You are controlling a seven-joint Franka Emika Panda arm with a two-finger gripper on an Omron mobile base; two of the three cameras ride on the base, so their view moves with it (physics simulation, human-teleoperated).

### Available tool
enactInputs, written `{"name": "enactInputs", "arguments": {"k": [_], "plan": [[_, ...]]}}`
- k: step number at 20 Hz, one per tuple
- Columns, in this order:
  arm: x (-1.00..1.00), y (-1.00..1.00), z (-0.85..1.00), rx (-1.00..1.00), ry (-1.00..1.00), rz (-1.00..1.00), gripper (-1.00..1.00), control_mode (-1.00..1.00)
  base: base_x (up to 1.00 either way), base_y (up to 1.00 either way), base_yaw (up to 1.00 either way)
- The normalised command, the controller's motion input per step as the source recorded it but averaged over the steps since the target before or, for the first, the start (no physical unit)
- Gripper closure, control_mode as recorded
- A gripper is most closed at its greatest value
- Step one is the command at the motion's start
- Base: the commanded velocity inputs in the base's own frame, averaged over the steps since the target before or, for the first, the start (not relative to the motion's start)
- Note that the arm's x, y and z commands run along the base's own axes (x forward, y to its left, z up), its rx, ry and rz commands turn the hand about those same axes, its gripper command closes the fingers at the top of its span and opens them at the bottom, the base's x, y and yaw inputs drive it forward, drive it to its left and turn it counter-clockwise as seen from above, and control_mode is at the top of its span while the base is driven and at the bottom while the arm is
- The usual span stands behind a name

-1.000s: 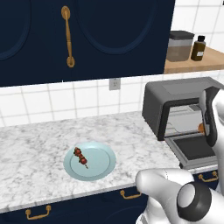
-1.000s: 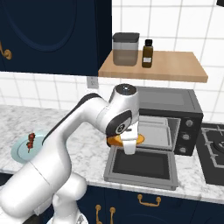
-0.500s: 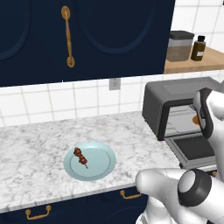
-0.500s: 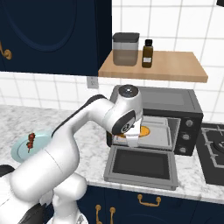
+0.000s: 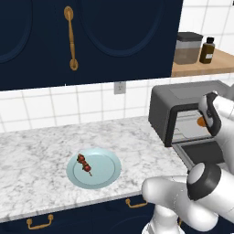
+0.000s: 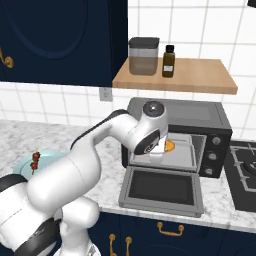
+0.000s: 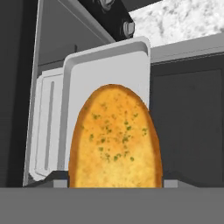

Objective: Pick up the kebab skewer and baguette bread, and place them inside the toaster oven. Close the toaster oven door and start by setting the timer.

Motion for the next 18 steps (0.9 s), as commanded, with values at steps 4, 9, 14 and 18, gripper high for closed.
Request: {"name": "enactInputs", "arguments": {"k": [4, 9, 14, 18], "plan": [[0.24, -0.01, -0.22, 0.01, -0.19, 0.0, 1.0, -1.0, 0.0, 0.0, 0.0], [0.25, 0.0, -0.02, 0.0, -0.07, 0.0, 1.0, -1.0, 0.0, 0.0, 0.0], [0.27, 0.0, 0.0, 0.0, 0.0, 0.0, 1.0, -1.0, 0.0, 0.0, 0.0], [0.2, 0.0, -0.01, 0.0, 0.0, 0.0, 1.0, -1.0, 0.0, 0.0, 0.0]]}}
